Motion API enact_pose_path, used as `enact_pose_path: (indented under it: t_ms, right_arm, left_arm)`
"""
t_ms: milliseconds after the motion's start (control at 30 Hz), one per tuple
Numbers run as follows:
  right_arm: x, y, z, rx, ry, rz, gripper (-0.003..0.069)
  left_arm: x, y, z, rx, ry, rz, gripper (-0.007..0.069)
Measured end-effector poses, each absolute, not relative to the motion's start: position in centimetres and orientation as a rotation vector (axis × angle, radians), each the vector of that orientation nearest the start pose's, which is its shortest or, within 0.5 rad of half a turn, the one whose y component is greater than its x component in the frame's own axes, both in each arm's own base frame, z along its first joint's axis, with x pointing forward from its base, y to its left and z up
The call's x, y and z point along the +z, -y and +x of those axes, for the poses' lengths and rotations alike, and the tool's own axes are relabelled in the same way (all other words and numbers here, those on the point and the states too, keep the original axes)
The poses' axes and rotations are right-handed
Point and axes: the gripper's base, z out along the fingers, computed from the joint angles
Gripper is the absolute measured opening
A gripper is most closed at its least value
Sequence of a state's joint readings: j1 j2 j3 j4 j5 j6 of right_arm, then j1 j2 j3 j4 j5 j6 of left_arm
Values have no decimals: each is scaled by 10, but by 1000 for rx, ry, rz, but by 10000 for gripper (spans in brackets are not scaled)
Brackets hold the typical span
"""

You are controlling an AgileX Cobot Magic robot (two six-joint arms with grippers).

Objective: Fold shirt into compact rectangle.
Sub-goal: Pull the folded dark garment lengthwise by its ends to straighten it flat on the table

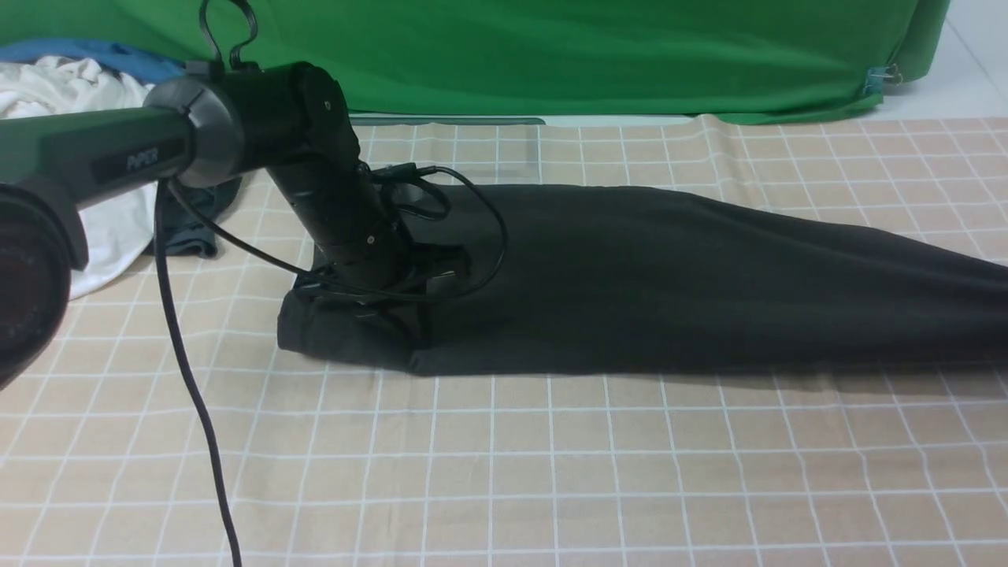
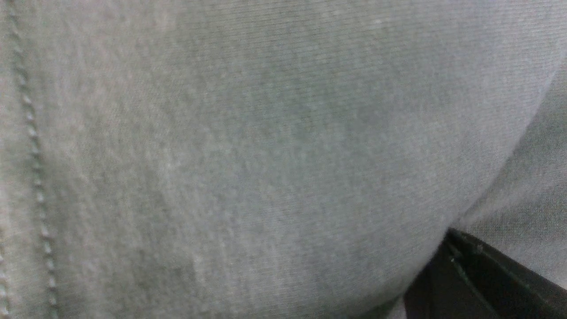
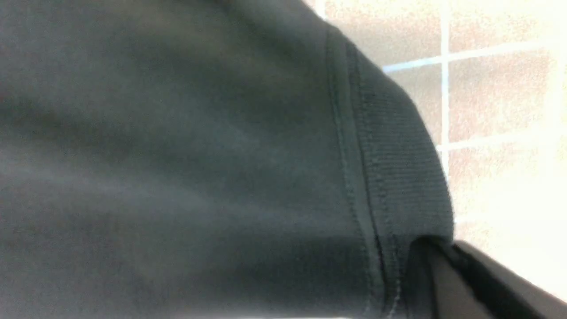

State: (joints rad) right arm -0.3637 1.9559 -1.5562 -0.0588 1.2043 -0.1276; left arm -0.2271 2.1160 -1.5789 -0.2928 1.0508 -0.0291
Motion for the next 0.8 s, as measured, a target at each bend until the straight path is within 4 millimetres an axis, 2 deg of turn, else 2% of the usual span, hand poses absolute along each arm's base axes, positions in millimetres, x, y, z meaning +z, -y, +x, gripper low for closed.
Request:
enact_pose_path:
  t_ms: [133,267,367,433,467,500,533,600,700,800]
  right_arm:
    - [216,143,360,-97,-3117,317,43]
    - [200,141,349,-114,-3194,272,72]
    - [190,143,339,-181,-3264,232,150]
    - [189,145,337,-209,-3273,222,253]
    - [190,146,338,-214,-3270,221,281]
    - [192,146,340,-220,-3257,220,342]
    - [192,147,340,-221,-3254,220,342]
    - [201,150,351,-252,-3162,259,408]
    - [218,156,368,-276,-2988,377,415]
    - [225,154,379,-208,-2904,417,414]
  left_arm:
    - [167,117,404,-412,-3100,101,13]
    - [168,116,400,-403,-3149,121,13]
    - [175,114,396,-369,-3160,138,13]
    - [189,112,394,-350,-3132,143,13]
    - [196,111,393,-350,-3117,146,13]
    - [206,111,391,-352,-3090,150,13]
    - [207,111,391,-353,-3085,150,13]
    - [227,110,387,-360,-3031,153,13]
    - [241,108,384,-363,-2994,157,13]
    - [244,108,382,-364,-2996,159,13]
